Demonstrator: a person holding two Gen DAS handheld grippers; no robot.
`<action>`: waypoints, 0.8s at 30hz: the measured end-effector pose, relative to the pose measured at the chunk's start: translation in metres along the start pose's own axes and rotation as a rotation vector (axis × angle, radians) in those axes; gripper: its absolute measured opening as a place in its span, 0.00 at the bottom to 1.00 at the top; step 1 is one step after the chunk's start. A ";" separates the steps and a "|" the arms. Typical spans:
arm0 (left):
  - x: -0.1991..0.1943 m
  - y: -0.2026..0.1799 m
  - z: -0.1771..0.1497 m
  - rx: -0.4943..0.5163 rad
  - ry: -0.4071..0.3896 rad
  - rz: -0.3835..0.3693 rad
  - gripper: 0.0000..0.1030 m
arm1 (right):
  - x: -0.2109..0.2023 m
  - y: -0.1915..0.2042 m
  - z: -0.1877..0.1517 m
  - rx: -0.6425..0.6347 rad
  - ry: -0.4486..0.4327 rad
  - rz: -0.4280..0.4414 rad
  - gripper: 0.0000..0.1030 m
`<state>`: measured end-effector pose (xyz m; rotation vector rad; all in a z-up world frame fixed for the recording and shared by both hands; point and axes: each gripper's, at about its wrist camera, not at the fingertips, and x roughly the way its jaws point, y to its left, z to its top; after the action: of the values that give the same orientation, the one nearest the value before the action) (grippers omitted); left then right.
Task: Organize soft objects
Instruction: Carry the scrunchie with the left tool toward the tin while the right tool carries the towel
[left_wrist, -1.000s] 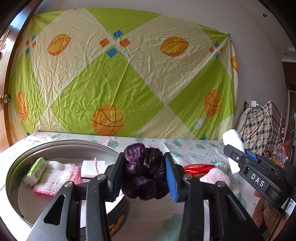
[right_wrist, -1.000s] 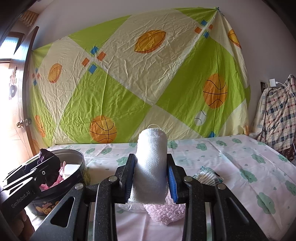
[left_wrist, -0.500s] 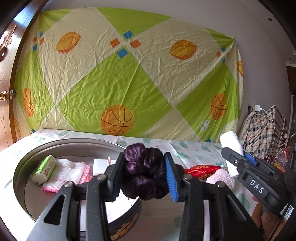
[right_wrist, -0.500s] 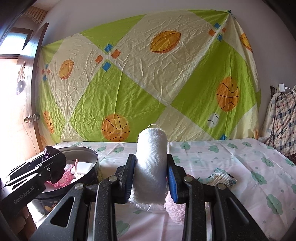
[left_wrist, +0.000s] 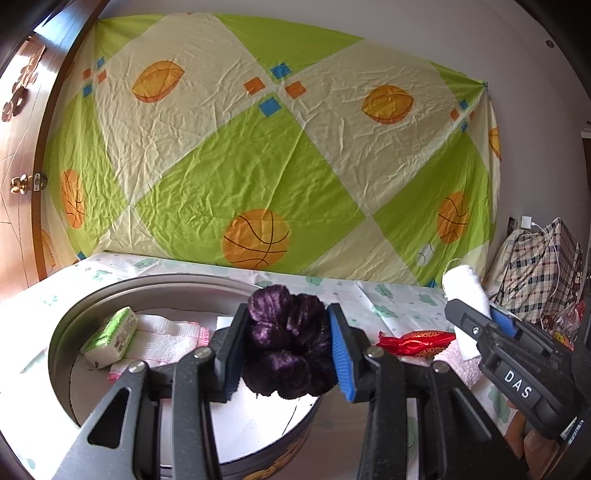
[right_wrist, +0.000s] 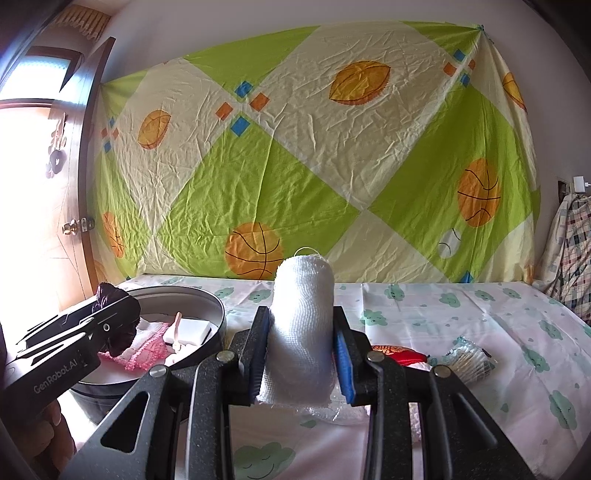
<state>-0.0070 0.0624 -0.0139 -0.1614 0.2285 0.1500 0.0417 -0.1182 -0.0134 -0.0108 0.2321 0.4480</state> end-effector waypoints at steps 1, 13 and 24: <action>0.000 0.002 0.001 -0.005 0.001 0.000 0.39 | 0.000 0.002 0.000 -0.002 0.001 0.003 0.34; -0.005 0.012 0.001 0.002 -0.011 0.024 0.39 | 0.003 0.016 0.000 -0.014 0.001 0.035 0.34; -0.006 0.025 0.002 -0.009 -0.002 0.034 0.39 | 0.006 0.027 -0.001 -0.020 0.007 0.069 0.34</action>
<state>-0.0161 0.0861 -0.0145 -0.1658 0.2286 0.1854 0.0350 -0.0917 -0.0144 -0.0242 0.2349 0.5186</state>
